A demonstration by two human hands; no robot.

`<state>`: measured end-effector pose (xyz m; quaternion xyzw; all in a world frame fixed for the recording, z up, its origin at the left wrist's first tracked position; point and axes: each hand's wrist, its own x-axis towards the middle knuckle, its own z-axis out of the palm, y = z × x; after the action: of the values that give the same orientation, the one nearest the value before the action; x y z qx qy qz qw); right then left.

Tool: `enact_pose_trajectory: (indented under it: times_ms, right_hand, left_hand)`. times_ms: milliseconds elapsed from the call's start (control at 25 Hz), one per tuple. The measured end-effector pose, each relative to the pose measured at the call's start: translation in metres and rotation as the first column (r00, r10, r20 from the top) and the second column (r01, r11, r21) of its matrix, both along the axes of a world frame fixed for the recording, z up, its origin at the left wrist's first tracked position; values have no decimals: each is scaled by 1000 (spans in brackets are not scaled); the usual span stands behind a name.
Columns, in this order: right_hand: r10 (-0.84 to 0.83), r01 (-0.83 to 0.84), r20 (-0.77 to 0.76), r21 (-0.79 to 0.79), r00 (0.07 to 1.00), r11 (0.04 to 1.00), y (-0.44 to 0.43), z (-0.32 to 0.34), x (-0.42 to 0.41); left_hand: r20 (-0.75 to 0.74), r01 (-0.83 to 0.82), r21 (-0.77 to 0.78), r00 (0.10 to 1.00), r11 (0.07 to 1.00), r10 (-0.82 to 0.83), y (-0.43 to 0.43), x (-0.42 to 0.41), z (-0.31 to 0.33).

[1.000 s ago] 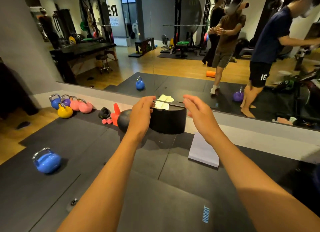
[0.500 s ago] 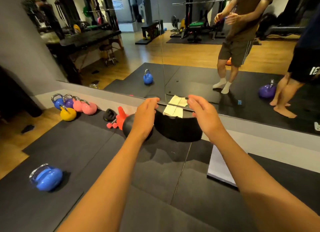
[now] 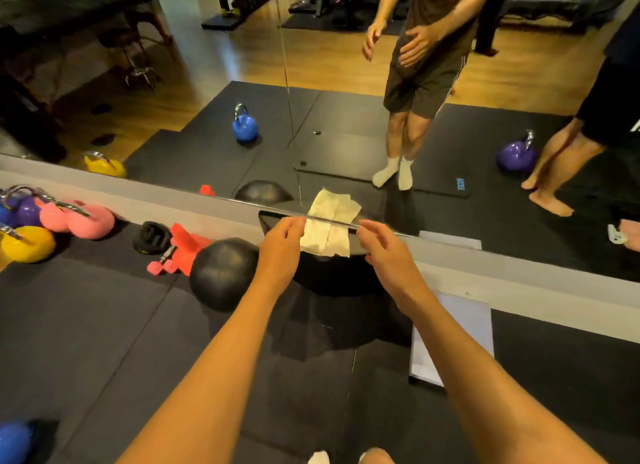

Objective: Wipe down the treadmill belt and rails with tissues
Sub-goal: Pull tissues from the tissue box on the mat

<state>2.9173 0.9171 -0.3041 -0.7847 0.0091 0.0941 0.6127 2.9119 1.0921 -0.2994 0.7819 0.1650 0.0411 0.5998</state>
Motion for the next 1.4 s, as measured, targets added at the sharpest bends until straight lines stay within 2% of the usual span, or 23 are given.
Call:
enact_pose_trajectory:
  times_ms: [240, 360, 600, 720, 840, 960, 1040, 1160, 1400]
  right_hand:
    - [-49, 53, -201, 13, 978, 999, 22, -97, 140]
    - [-70, 75, -337, 1, 939, 997, 35, -156, 187]
    - [-211, 161, -464, -144, 860, 976, 49, -298, 268]
    - [-250, 155, -486, -227, 838, 961, 58, -355, 303]
    - [-237, 140, -563, -211, 792, 968, 72, -397, 332]
    - [-317, 207, -588, -248, 744, 946, 80, -424, 351]
    - [-346, 193, -578, -311, 739, 931, 82, -434, 359]
    - [-306, 118, -597, -333, 741, 936, 86, -438, 366]
    - [-300, 110, -454, -398, 839, 911, 91, -391, 355]
  left_hand:
    - [-188, -6, 32, 982, 999, 12, 24, 137, -94]
    - [-286, 36, 100, 958, 994, -6, 34, 184, -152]
    - [-490, 159, 177, 870, 971, -54, 62, 282, -303]
    - [-516, 229, 224, 853, 947, -84, 68, 317, -358]
    - [-539, 167, 201, 842, 965, -33, 71, 348, -403]
    - [-643, 195, 219, 766, 956, -8, 75, 369, -427]
    - [-694, 255, 294, 720, 921, 23, 80, 377, -438]
    - [-741, 337, 336, 671, 880, 26, 84, 382, -444]
    - [-540, 191, 159, 838, 969, -77, 72, 375, -387]
